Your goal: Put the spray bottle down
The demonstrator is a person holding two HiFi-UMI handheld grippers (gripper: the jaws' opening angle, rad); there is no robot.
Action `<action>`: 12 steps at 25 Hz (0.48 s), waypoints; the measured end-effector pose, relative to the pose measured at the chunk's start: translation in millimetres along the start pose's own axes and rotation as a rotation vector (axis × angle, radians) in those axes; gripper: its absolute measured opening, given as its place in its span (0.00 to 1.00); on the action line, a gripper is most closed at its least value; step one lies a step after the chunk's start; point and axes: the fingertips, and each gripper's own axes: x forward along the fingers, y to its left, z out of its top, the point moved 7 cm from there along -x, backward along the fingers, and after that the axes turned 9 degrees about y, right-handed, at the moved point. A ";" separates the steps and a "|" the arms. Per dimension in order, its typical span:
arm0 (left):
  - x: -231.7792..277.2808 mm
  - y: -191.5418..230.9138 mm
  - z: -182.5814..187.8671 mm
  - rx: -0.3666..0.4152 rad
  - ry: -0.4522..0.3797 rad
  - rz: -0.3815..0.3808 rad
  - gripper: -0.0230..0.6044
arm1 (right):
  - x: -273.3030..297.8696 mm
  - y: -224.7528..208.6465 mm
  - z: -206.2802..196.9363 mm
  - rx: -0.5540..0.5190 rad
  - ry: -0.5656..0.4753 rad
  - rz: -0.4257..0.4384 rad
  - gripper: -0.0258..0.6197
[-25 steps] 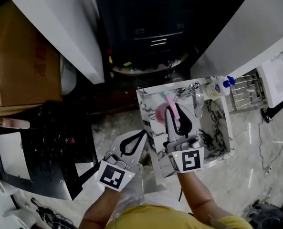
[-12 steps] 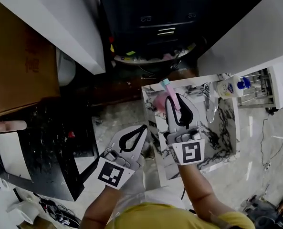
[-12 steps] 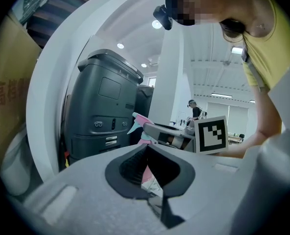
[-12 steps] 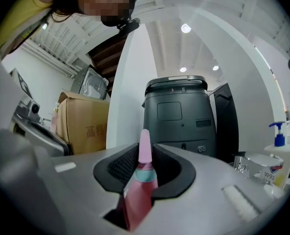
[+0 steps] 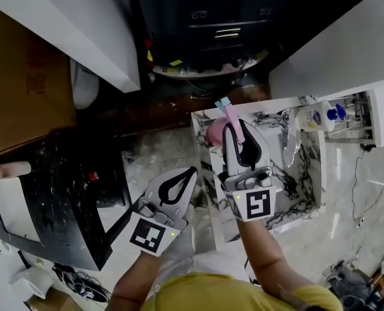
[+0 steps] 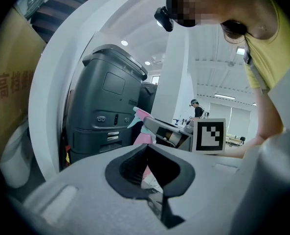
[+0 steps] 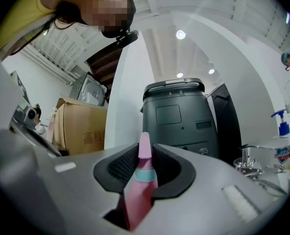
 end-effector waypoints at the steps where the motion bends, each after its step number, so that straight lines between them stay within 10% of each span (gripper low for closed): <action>1: 0.7 -1.3 -1.4 -0.001 0.002 -0.005 0.04 | -0.6 0.1 -1.2 0.004 -0.007 -0.002 0.17; 12: -0.5 -17.5 -10.4 -0.022 0.021 -0.043 0.04 | -11.7 5.6 -15.7 0.020 0.023 0.046 0.20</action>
